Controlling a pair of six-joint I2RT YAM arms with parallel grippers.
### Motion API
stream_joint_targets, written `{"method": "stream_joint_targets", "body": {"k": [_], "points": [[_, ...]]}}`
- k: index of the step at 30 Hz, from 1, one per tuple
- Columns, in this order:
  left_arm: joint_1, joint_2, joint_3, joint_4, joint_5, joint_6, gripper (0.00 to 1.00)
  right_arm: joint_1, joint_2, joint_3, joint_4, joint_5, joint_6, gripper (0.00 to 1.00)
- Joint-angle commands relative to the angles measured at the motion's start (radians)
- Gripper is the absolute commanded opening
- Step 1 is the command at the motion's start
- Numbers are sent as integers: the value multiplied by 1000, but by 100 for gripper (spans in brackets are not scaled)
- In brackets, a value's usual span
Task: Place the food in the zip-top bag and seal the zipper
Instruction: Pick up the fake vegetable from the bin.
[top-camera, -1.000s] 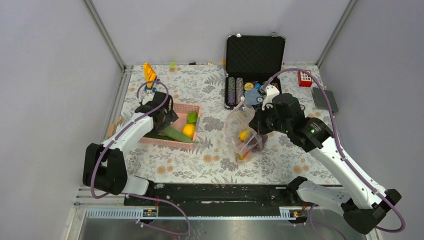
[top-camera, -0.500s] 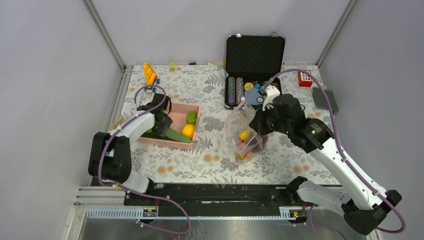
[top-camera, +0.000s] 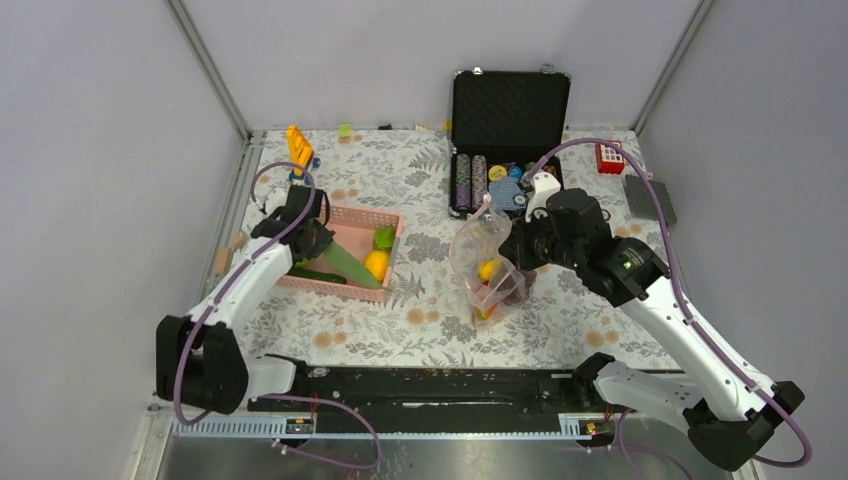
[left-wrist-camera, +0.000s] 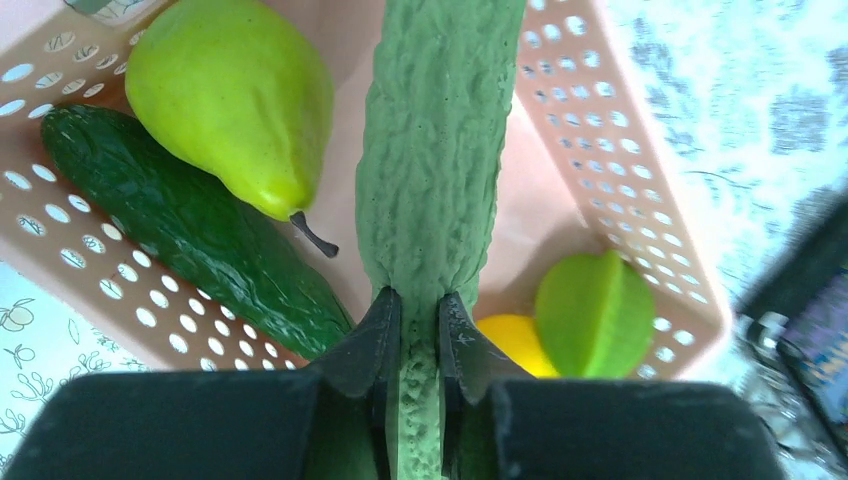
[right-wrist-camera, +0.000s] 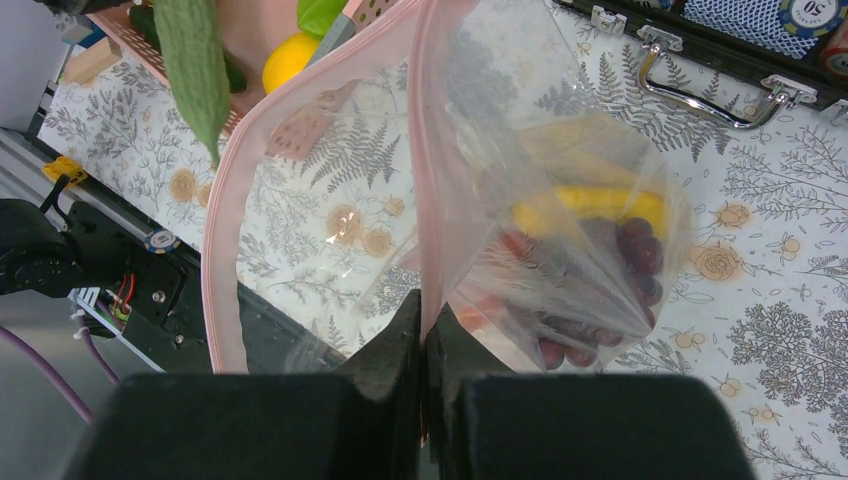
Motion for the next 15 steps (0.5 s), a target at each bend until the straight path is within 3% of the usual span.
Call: {"method": "stream_joint_targets", "body": {"k": [1, 9, 15], "points": [[1, -126, 0, 31, 34, 42, 0, -5, -21, -2, 29, 22, -15, 0], [-62, -315, 0, 151, 50, 139, 0, -3, -19, -6, 44, 23, -15, 0], [-293, -509, 5, 356, -37, 248, 0, -4, -18, -6, 43, 32, 34, 0]]}}
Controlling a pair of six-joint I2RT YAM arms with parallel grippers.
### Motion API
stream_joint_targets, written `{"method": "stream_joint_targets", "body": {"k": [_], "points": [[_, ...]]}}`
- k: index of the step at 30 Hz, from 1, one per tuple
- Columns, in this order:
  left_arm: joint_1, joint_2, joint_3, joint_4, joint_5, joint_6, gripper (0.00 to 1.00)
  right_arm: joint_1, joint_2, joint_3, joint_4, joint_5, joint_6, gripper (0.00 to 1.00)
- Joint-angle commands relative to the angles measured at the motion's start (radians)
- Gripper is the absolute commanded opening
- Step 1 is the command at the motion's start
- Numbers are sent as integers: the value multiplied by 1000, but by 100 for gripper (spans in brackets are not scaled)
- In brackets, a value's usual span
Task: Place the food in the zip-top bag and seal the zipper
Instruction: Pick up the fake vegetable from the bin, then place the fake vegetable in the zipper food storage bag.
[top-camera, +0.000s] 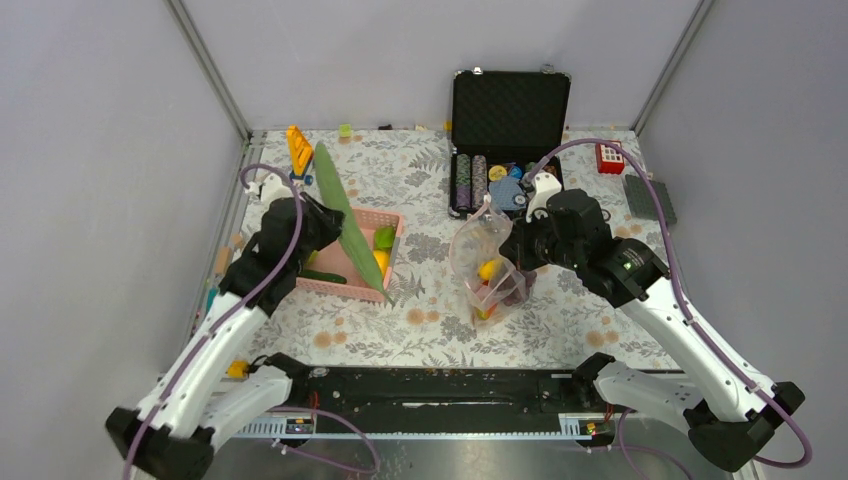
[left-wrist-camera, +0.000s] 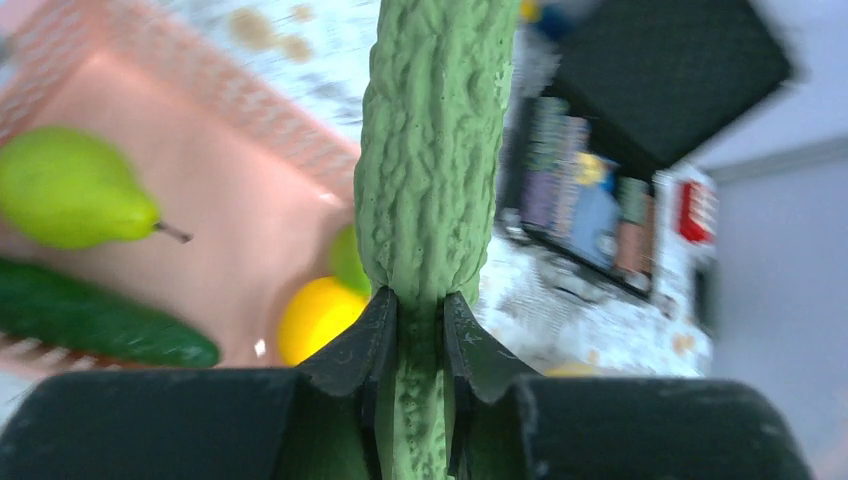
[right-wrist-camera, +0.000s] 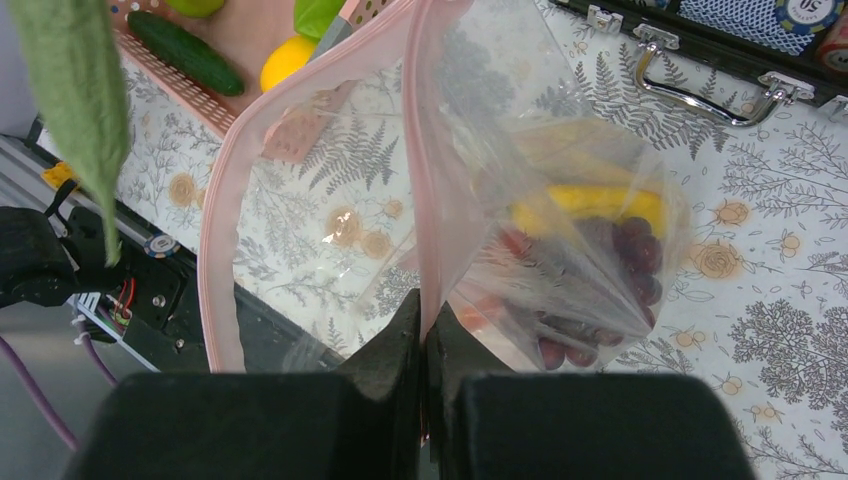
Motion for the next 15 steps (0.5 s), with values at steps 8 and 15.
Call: {"method": "stream_joint_targets", "body": {"k": [8, 15], "points": [[-345, -154, -36, 772, 89, 328, 0, -5, -19, -6, 40, -30, 157, 0], [-465, 0, 13, 1037, 155, 399, 0, -4, -20, -33, 99, -73, 193, 0]]}}
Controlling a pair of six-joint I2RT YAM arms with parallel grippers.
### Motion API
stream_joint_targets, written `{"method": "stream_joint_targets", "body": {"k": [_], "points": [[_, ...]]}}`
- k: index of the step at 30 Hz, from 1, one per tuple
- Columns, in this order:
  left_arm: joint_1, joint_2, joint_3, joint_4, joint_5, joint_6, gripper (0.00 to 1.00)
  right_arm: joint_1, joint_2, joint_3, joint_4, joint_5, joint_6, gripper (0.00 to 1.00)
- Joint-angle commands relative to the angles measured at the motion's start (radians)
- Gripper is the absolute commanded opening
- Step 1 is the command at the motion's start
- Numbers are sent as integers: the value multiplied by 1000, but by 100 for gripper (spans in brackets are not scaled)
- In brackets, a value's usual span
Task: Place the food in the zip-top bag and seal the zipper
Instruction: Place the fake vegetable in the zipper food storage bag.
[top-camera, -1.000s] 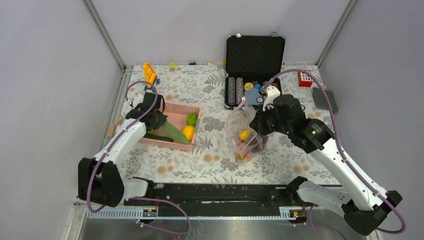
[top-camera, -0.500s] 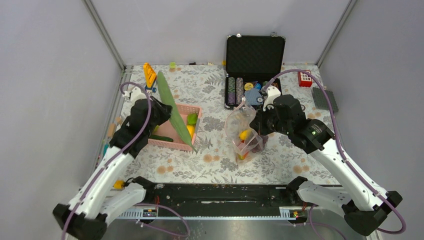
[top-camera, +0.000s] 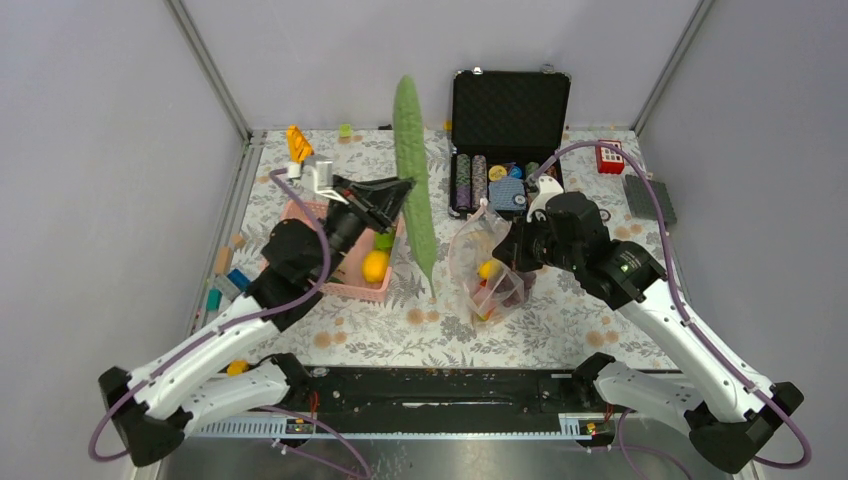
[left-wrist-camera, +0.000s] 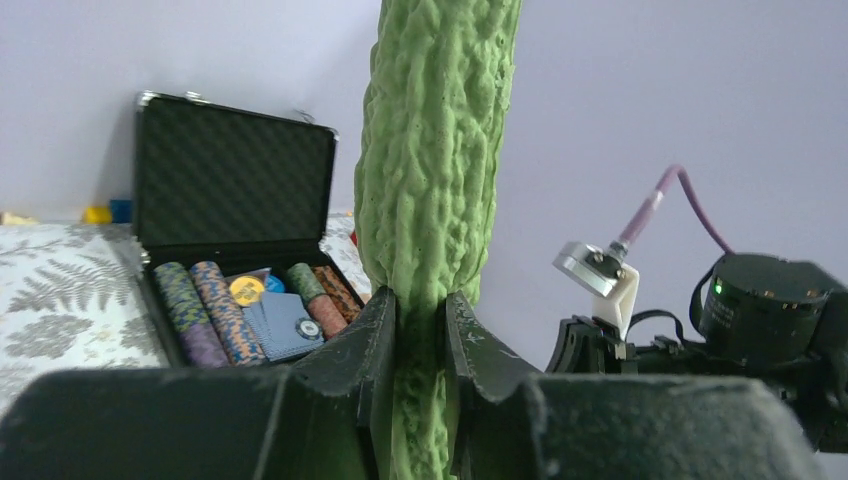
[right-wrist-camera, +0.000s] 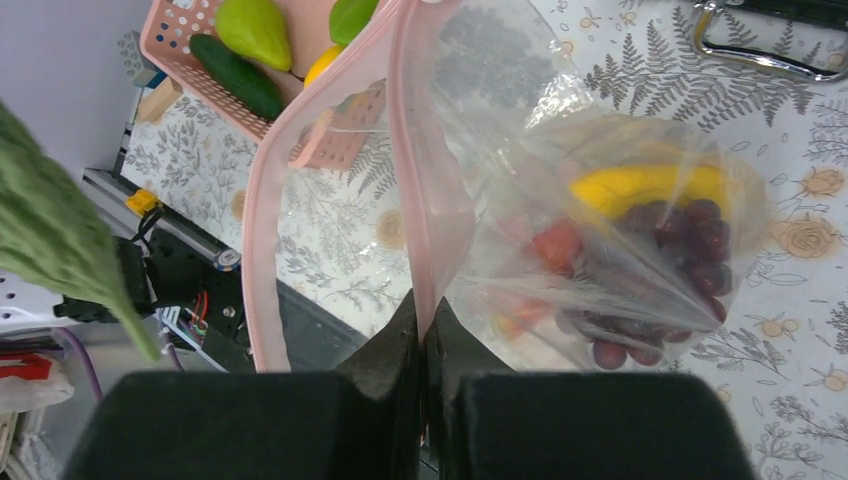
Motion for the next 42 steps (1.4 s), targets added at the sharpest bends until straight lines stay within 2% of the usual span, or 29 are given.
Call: {"method": "stream_joint_targets", "body": {"k": [1, 7, 13, 21, 26, 30, 35, 42], "points": [[-62, 83, 63, 294, 29, 88, 0, -4, -9, 1, 65, -57, 45, 0], [-129, 186, 88, 499, -56, 132, 0, -4, -18, -11, 86, -65, 74, 0], [-143, 250, 149, 533, -79, 101, 0, -3, -21, -14, 89, -71, 84, 0], [-219, 373, -12, 837, -190, 173, 0, -5, -56, 1, 120, -43, 125, 0], [-299, 403, -104, 986, -242, 362, 0, -4, -76, 13, 125, 9, 148, 0], [-350, 376, -139, 960, -236, 447, 0, -5, -72, 21, 125, 34, 156, 0], [-357, 331, -222, 906, -189, 367, 0, -5, -66, 29, 126, 66, 172, 0], [-376, 352, -290, 931, -231, 314, 0, -4, -53, 32, 166, 46, 200, 0]]}}
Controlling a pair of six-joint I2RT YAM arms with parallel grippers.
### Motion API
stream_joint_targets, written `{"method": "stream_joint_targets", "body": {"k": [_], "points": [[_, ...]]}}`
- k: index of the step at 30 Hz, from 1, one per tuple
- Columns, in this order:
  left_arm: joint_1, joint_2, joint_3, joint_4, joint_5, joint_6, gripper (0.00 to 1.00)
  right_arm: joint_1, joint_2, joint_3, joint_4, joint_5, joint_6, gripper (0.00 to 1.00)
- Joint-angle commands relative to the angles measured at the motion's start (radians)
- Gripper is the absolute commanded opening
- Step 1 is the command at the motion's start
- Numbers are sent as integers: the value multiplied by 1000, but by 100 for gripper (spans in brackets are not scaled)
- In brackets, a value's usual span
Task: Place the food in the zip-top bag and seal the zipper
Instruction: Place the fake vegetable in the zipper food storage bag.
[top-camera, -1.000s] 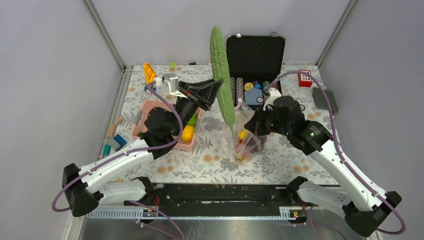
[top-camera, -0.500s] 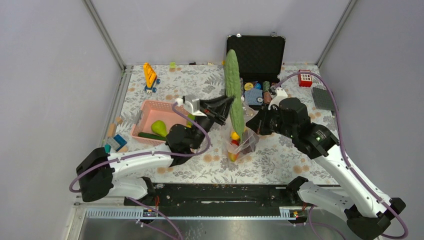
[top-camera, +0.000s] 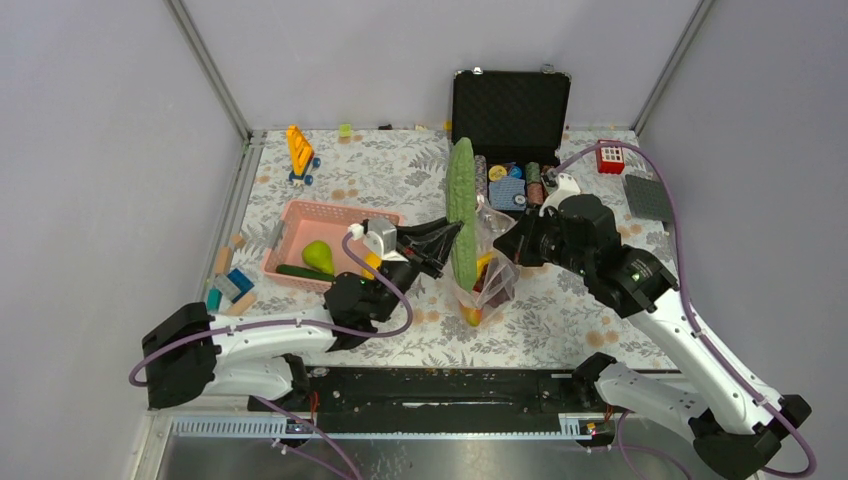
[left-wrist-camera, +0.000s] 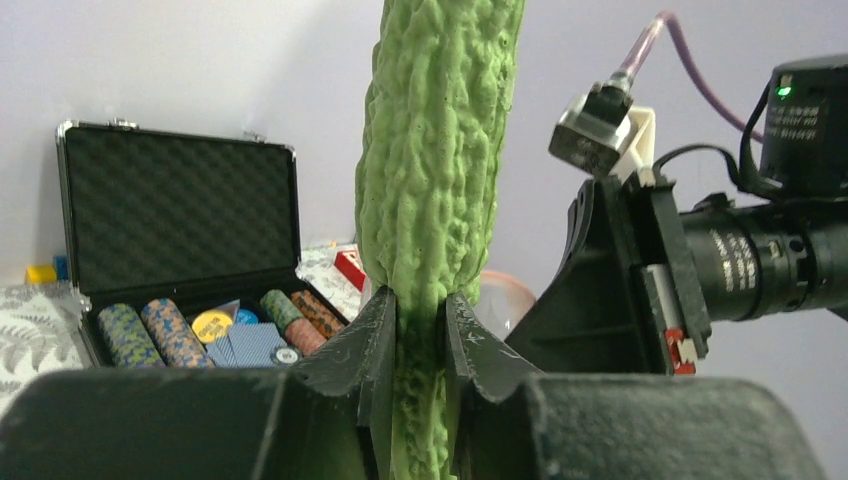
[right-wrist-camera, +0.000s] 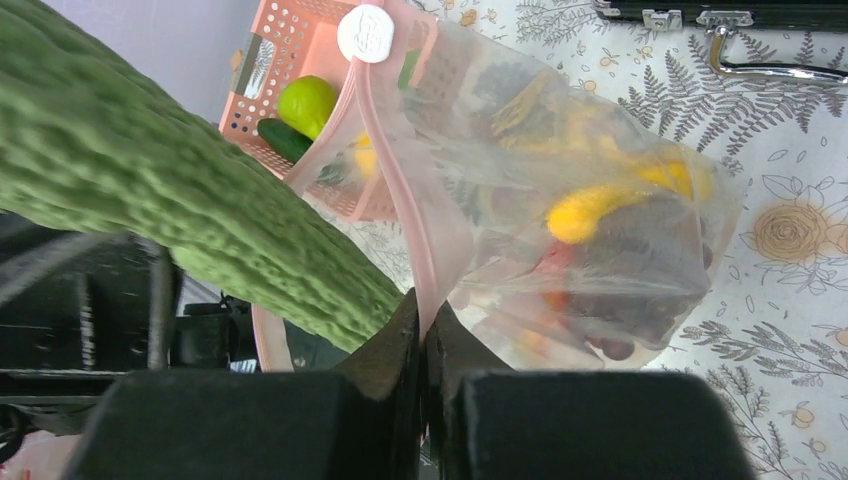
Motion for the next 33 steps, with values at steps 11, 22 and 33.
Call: {"method": "stream_joint_targets", "body": {"k": [11, 22, 33], "points": [[-81, 76, -22, 111, -68, 4, 0, -4, 16, 35, 129, 5, 58, 0], [-104, -43, -85, 17, -60, 6, 86, -4, 13, 34, 130, 15, 46, 0], [-102, -253, 27, -517, -200, -133, 99, -4, 11, 36, 130, 11, 34, 0]]}}
